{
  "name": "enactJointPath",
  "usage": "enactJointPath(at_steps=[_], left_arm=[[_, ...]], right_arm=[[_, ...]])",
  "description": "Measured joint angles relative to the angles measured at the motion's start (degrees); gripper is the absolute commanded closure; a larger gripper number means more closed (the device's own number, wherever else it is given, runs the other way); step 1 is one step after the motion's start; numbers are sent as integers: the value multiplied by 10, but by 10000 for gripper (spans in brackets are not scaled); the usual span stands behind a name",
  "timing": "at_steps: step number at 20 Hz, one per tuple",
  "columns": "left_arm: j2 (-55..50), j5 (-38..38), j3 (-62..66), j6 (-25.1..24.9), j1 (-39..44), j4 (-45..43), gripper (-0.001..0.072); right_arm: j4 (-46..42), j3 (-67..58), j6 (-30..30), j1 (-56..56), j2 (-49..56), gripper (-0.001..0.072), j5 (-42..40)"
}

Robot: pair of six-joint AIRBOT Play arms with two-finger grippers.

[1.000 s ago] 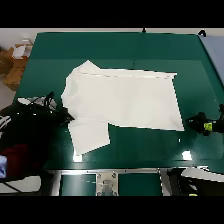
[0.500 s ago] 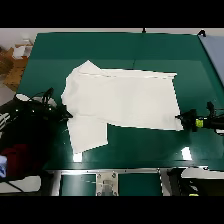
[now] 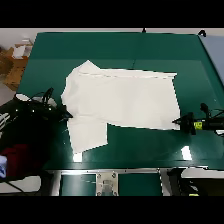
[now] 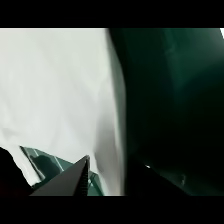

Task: Fold the shirts.

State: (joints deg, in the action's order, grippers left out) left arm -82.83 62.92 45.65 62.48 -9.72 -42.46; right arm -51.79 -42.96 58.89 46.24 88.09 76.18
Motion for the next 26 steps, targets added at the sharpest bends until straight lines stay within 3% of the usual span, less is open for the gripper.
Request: enactJointPath(at_steps=[1, 3, 4, 8, 12, 16, 21, 26], left_arm=[[0, 2, 0, 0, 0, 0, 682], [0, 3, 0, 0, 0, 0, 682], [0, 4, 0, 0, 0, 0, 682], [0, 7, 0, 0, 0, 0, 683], [12, 19, 14, -10, 0, 6, 684], [96, 51, 105, -15, 0, 43, 684], [238, 66, 348, -14, 0, 119, 683], [309, 61, 629, -4, 0, 141, 682]], right_arm=[[-10, -2, 1, 0, 0, 393, 5], [-25, -5, 1, 0, 0, 467, 10], [-38, -7, 2, 0, 0, 552, 13], [-58, -12, -2, 1, 0, 696, 16], [-20, -39, -16, 0, -26, 697, -5], [104, -125, -22, -1, -107, 697, 30], [276, -316, -14, -1, -257, 697, 15], [339, -500, 1, 0, -388, 697, -76]])
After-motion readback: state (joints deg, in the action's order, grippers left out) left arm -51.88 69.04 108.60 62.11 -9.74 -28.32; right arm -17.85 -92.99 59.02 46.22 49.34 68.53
